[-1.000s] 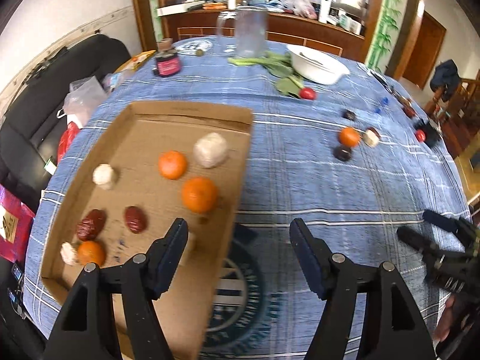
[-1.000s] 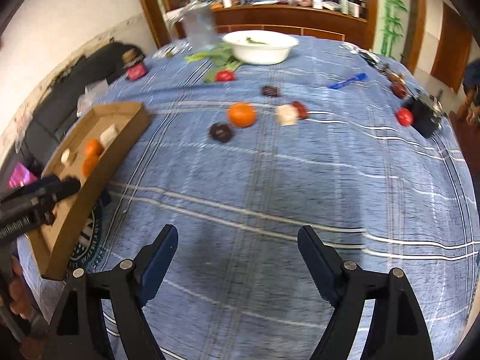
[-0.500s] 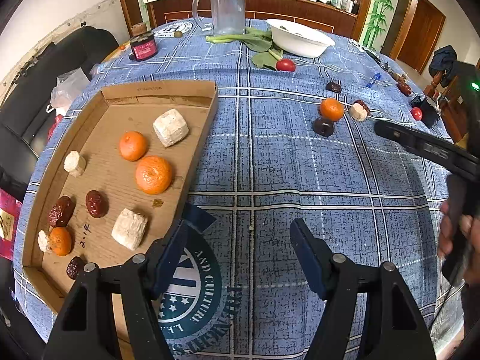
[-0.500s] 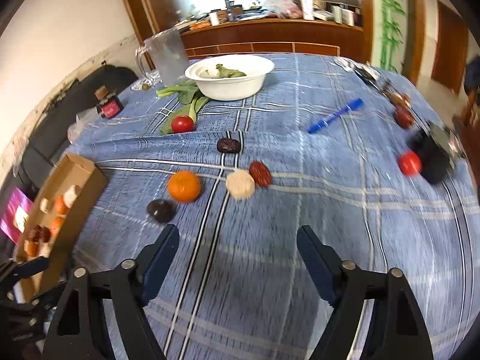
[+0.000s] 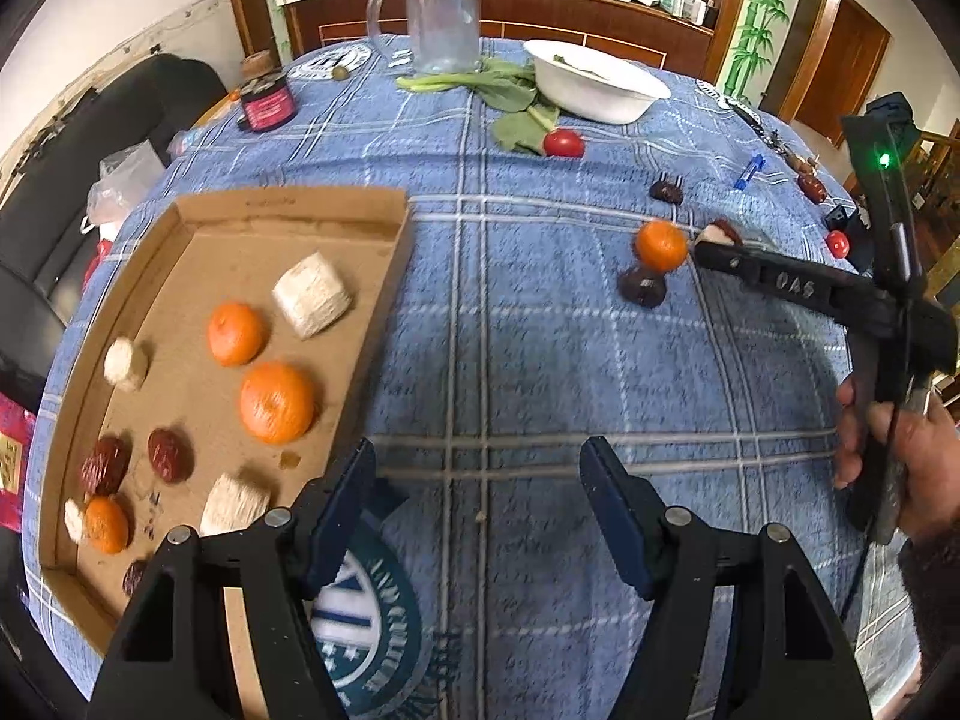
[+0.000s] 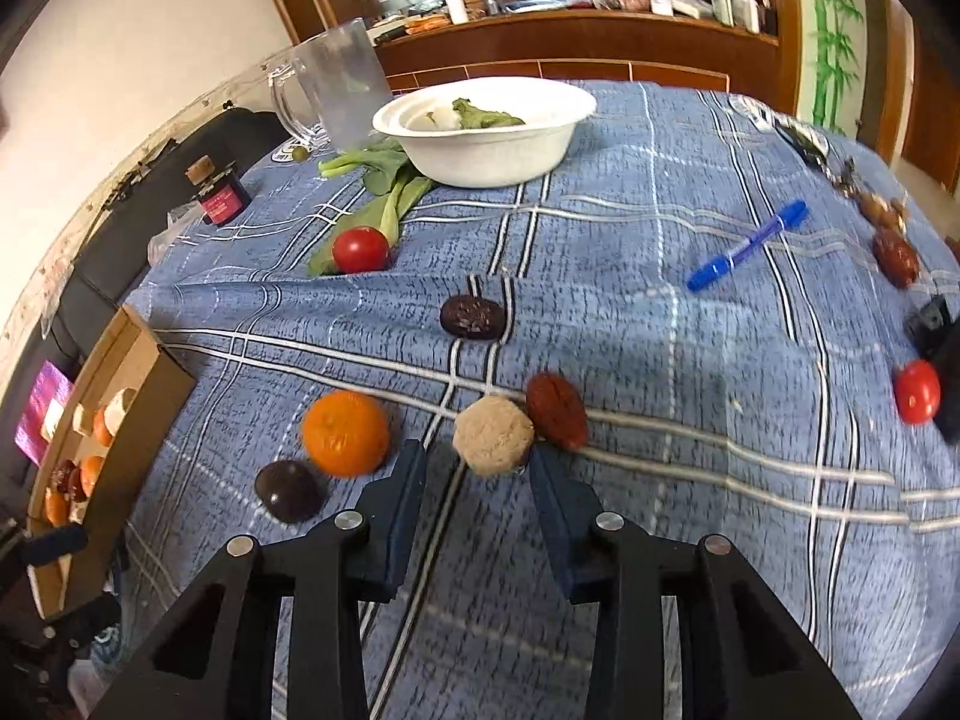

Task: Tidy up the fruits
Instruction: 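Grasp a round yam slice with the right tool while the left tool grasps an orange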

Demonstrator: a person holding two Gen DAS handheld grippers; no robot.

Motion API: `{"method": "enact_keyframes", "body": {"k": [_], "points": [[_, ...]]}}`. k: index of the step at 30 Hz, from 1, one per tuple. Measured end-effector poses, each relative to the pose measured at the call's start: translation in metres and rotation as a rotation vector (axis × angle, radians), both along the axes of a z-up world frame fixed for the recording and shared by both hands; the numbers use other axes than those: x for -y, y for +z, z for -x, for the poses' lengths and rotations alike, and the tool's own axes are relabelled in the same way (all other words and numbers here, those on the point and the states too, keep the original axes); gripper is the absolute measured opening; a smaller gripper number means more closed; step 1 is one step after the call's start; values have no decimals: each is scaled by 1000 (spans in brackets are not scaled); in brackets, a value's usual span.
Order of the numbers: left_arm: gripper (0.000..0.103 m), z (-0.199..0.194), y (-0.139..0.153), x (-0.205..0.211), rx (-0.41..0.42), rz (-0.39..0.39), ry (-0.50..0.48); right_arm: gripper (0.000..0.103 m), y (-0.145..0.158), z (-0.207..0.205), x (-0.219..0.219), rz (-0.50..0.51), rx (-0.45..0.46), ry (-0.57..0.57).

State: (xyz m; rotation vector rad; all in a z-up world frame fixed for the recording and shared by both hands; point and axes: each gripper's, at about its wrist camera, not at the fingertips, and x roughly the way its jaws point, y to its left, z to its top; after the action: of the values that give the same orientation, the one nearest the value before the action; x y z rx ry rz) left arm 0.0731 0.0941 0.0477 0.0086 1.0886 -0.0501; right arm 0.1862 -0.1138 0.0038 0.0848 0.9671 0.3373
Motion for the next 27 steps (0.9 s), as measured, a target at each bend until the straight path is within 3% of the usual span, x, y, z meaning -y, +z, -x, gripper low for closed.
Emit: {"method": "enact_keyframes", "body": {"k": [1, 11, 21, 25, 27], "points": [[70, -6, 1, 4, 3, -3, -1, 28, 0, 0, -1, 20, 10, -2], [70, -68, 8, 65, 22, 26, -105, 27, 10, 28, 36, -7, 46, -51], [69, -120, -28, 112, 2, -21, -166, 27, 3, 53, 72, 11, 24, -91], [40, -126, -37, 112, 10, -21, -181, 28, 3, 53, 76, 1, 22, -94], [32, -126, -37, 113, 10, -1, -190, 28, 3, 53, 76, -7, 19, -91]]}}
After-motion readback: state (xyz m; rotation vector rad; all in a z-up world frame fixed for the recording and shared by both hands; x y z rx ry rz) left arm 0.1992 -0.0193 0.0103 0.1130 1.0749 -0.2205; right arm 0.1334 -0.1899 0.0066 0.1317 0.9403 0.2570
